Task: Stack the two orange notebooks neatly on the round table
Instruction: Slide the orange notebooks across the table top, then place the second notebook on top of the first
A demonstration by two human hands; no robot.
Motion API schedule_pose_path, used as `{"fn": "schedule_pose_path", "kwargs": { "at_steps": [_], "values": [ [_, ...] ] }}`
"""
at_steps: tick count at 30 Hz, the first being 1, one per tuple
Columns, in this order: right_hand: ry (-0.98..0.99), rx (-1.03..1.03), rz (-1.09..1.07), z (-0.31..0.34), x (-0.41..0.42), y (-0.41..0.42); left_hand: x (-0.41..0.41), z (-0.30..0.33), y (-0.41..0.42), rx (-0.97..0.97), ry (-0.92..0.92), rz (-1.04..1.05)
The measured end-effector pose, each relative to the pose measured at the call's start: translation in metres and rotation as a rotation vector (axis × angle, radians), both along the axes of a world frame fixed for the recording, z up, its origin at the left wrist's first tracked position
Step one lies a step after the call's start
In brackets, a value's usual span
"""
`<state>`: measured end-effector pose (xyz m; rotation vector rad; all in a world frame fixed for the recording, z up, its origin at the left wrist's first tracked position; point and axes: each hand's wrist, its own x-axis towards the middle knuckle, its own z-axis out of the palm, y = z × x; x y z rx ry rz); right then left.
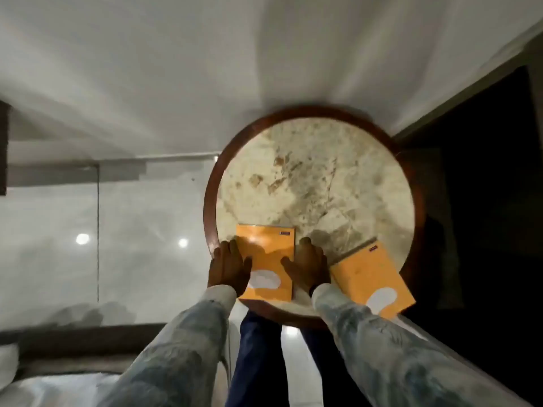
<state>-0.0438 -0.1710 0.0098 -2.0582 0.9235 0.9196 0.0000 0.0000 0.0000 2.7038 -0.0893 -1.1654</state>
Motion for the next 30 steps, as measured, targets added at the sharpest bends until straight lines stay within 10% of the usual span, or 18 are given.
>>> {"fn": "schedule_pose_path", "kwargs": {
  "at_steps": [8,13,18,30],
  "values": [
    [0.011,-0.110,-0.239,-0.024,0.003,0.030,0.018,-0.021,-0.016,-0.079,0.086,0.605],
    [-0.133,-0.100,-0.427,-0.020,0.041,0.013,0.065,-0.002,-0.048,-0.449,0.184,0.871],
    [-0.261,-0.067,-0.535,-0.025,0.122,-0.059,0.154,-0.002,-0.100,-0.602,0.143,0.844],
    [-0.371,-0.160,-0.480,-0.056,0.159,-0.141,0.175,-0.035,-0.166,-0.247,-0.305,0.512]
  ]
}}
